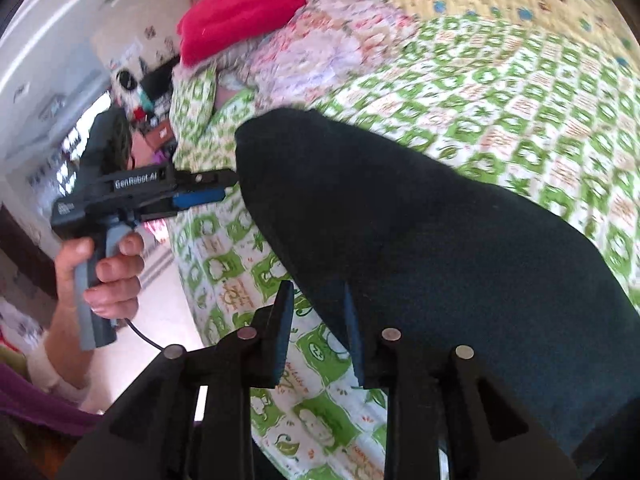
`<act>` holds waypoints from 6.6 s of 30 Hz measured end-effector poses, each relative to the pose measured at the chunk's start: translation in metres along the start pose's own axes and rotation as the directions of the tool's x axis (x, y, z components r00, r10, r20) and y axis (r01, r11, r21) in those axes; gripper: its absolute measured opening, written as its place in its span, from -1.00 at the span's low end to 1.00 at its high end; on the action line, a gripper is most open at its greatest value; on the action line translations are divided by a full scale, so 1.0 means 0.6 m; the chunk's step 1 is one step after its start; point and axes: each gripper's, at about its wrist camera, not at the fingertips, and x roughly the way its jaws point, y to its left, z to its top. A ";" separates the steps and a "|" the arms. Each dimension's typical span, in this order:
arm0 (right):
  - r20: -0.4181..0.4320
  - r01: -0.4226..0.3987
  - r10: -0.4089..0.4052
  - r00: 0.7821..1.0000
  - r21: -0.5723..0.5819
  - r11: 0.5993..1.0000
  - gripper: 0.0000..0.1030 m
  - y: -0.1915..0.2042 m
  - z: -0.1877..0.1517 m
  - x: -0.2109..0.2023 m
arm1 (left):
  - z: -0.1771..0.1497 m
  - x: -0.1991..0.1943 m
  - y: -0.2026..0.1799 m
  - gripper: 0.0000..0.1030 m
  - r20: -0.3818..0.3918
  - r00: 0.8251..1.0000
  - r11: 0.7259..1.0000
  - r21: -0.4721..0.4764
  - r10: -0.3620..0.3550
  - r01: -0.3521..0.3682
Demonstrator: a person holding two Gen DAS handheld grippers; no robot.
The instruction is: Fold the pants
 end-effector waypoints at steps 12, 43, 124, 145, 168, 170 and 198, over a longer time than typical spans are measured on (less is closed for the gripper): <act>0.128 0.086 -0.114 0.985 0.203 0.975 -0.47 -0.118 0.034 -0.085 | 0.023 0.026 -0.006 0.24 -0.038 0.998 0.998 -0.035 0.047 -0.049; -0.074 0.325 -0.359 0.930 -0.290 0.900 -0.76 -0.081 0.138 0.039 | 0.038 0.021 -0.051 -0.65 0.132 0.991 0.985 0.162 0.028 -0.050; 0.208 0.109 -0.675 0.708 0.912 0.395 -0.45 -0.295 -0.361 -0.434 | -0.295 0.222 -0.742 0.44 -0.496 0.865 0.367 0.793 -0.077 0.487; 0.350 0.037 -0.603 0.716 0.845 0.534 -0.76 -0.280 -0.424 -0.441 | -0.441 0.344 -0.909 -0.17 -0.821 0.566 0.164 0.570 0.073 0.805; 0.520 -0.025 -0.457 0.721 0.679 0.733 -0.76 -0.213 -0.285 -0.459 | -0.268 0.201 -0.825 -0.75 -0.769 0.590 0.228 0.545 -0.248 0.807; 0.534 -0.041 -0.415 0.737 0.648 0.760 -0.76 -0.205 -0.261 -0.445 | -0.239 0.190 -0.797 -0.75 -0.751 0.596 0.257 0.539 -0.285 0.802; 0.252 0.011 -0.158 0.955 0.502 0.865 -0.70 -0.176 -0.145 -0.180 | -0.149 0.266 -0.462 -0.80 -0.632 0.698 0.618 0.411 -0.337 0.670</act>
